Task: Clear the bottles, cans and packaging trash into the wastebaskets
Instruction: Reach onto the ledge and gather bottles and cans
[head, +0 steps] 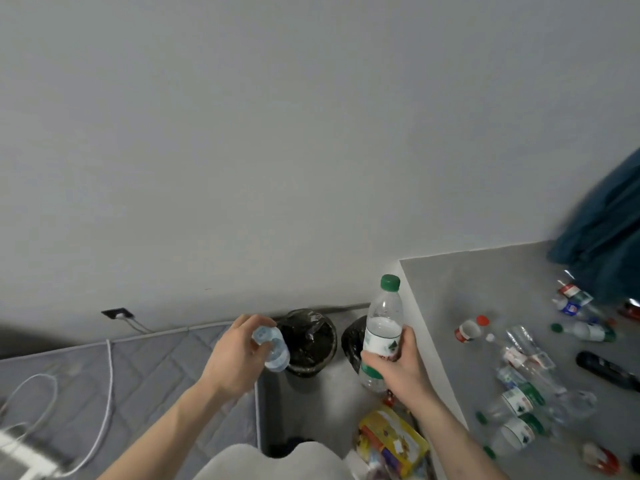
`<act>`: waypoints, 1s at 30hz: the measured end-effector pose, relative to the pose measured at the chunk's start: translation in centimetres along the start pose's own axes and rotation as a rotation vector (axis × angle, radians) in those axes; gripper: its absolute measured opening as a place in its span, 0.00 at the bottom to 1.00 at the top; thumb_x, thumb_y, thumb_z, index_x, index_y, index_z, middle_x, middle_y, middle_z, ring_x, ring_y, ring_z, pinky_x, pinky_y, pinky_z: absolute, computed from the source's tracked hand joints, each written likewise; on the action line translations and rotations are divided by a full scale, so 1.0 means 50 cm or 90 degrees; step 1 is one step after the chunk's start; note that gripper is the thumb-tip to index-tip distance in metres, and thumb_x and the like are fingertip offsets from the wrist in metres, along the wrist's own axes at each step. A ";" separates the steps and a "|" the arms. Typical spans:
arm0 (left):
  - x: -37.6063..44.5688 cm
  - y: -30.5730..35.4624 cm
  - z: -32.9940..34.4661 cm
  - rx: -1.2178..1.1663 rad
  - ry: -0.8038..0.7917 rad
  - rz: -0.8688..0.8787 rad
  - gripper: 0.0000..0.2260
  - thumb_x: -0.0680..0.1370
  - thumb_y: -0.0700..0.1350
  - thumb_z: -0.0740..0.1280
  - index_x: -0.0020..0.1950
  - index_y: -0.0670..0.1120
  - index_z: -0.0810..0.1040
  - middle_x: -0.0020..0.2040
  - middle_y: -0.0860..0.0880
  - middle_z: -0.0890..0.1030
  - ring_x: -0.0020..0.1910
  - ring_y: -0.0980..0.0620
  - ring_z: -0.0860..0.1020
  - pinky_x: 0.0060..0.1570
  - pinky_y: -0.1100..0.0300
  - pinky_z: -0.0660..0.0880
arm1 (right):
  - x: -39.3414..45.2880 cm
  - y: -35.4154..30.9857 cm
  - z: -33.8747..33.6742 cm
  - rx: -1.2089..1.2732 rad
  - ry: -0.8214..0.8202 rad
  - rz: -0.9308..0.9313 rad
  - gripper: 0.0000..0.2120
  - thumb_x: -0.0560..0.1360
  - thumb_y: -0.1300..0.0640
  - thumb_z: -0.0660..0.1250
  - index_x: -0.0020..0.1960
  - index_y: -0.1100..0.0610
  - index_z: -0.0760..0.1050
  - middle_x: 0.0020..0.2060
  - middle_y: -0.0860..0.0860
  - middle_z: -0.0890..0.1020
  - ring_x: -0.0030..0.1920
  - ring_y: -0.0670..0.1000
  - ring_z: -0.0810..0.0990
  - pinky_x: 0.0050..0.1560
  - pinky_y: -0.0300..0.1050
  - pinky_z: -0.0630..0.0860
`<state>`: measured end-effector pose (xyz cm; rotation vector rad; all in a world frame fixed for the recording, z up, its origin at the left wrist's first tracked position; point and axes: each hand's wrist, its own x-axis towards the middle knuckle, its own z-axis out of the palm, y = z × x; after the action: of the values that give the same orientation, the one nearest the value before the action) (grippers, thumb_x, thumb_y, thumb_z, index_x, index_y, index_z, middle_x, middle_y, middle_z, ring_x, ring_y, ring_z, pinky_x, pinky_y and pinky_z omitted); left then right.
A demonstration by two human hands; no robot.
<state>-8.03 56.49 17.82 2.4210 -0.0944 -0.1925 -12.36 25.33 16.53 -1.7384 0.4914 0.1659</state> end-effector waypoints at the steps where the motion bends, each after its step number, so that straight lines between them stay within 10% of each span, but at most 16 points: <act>1: -0.001 0.000 0.000 0.004 0.006 -0.003 0.14 0.75 0.45 0.70 0.57 0.60 0.78 0.54 0.59 0.76 0.45 0.56 0.80 0.49 0.55 0.76 | 0.011 -0.002 0.005 0.005 -0.012 -0.008 0.31 0.64 0.58 0.82 0.60 0.43 0.70 0.51 0.43 0.84 0.50 0.43 0.84 0.54 0.48 0.82; 16: 0.164 -0.080 -0.011 -0.029 -0.002 -0.076 0.13 0.75 0.45 0.69 0.56 0.61 0.77 0.55 0.64 0.74 0.41 0.59 0.80 0.47 0.56 0.77 | 0.203 -0.017 0.101 -0.040 -0.024 -0.020 0.27 0.66 0.56 0.82 0.59 0.44 0.74 0.49 0.44 0.83 0.50 0.42 0.83 0.51 0.38 0.77; 30: 0.599 -0.256 0.072 -0.001 -0.219 -0.129 0.15 0.73 0.42 0.69 0.57 0.56 0.78 0.56 0.58 0.74 0.51 0.51 0.79 0.49 0.59 0.70 | 0.530 -0.047 0.260 -0.153 0.073 0.046 0.28 0.66 0.55 0.82 0.56 0.39 0.69 0.49 0.40 0.81 0.47 0.36 0.80 0.44 0.27 0.74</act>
<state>21.15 60.25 3.37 2.3715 -0.0032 -0.6992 14.41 32.00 5.79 -1.9743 0.6391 0.1831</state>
